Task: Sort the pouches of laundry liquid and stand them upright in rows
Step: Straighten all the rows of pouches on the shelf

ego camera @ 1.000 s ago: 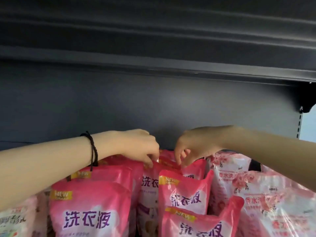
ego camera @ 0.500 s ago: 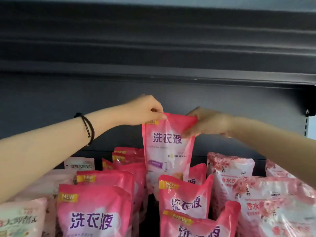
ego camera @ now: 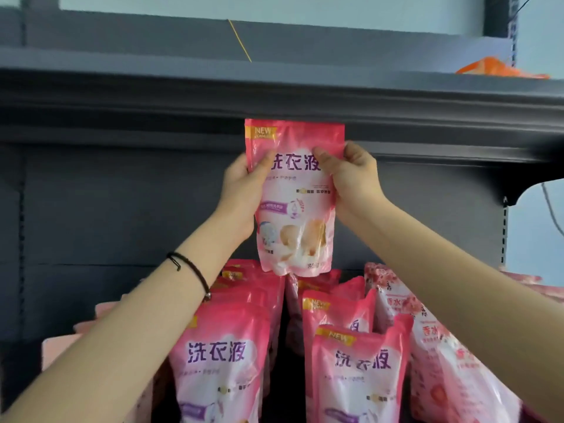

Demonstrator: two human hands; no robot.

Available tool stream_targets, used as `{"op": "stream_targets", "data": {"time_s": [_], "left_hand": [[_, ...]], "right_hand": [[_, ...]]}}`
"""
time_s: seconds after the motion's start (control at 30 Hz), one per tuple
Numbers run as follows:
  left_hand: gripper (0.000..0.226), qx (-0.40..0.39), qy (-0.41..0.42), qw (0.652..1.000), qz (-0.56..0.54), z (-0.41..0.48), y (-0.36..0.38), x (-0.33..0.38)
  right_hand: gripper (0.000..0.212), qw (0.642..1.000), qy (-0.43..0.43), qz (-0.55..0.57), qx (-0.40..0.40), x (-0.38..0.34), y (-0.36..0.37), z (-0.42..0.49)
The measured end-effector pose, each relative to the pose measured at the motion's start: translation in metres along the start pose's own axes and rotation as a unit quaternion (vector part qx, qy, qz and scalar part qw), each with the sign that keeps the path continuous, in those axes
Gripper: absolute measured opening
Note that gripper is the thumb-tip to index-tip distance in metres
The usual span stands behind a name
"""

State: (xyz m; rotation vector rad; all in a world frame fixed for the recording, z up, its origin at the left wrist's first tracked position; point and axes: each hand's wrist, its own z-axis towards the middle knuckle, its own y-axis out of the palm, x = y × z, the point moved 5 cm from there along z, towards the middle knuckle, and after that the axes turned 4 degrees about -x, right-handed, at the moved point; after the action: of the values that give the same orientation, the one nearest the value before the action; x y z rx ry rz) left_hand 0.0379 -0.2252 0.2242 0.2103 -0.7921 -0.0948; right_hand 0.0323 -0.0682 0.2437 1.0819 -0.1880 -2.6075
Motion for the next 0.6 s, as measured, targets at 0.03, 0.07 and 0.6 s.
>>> {"op": "stream_targets", "data": {"time_s": [0.03,0.07,0.6], "left_hand": [[0.012,0.008,0.003,1.0,-0.003,-0.008,0.0,0.002],[0.013,0.014,0.003,1.0,-0.008,-0.015,0.0,0.005],[0.017,0.065,0.005,0.998,-0.004,-0.169,0.016,-0.013]], "right_hand": [[0.011,1.0,0.006,-0.001,0.009,-0.001,0.003,-0.006],[0.01,1.0,0.015,0.0,0.017,-0.002,0.005,-0.012],[0.006,0.998,-0.004,-0.054,0.045,-0.005,-0.036,-0.163]]}}
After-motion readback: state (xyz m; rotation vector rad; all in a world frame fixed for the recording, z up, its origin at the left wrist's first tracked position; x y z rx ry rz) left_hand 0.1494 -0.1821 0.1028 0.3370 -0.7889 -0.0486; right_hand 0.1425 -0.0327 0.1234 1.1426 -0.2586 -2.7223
